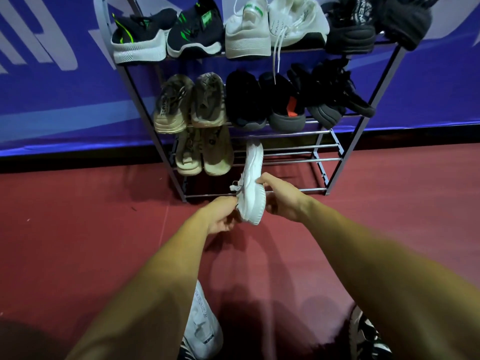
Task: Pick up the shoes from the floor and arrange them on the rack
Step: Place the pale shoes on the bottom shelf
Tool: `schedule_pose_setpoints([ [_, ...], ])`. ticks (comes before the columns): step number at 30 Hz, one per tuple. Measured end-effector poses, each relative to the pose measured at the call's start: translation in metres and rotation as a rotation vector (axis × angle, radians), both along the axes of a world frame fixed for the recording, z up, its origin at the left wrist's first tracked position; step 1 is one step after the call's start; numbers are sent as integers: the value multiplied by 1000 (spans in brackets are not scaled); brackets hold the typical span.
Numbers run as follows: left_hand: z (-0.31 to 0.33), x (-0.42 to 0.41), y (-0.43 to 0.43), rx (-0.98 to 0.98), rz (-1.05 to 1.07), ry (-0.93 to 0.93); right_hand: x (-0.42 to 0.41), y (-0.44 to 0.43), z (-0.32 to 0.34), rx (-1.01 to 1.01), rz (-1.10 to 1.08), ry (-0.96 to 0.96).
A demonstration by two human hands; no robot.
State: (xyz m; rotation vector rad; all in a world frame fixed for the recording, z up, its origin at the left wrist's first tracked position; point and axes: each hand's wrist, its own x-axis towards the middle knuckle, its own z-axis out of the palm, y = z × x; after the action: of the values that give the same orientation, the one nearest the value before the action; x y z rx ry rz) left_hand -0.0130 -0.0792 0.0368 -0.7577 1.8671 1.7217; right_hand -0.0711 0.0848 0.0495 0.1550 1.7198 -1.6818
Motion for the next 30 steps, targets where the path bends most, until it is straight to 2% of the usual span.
schedule_pose_setpoints([
  [2,-1,-4,-3,110,20,-14,-4,-3,-3,-44,-38,-2],
  [8,-1,-15,-10,150,72,35,-19,2,-3,-46,-124,170],
  [12,-5,-24,-9,89,119,107,-29,-2,-3,88,-176,343],
  [18,-2,-40,0,61,199,206,-35,5,-2,19,-71,385],
  [24,0,-59,-6,136,183,196,-50,7,-9,1,82,340],
  [30,-13,-75,-3,129,296,253,-58,-9,-23,125,-52,432],
])
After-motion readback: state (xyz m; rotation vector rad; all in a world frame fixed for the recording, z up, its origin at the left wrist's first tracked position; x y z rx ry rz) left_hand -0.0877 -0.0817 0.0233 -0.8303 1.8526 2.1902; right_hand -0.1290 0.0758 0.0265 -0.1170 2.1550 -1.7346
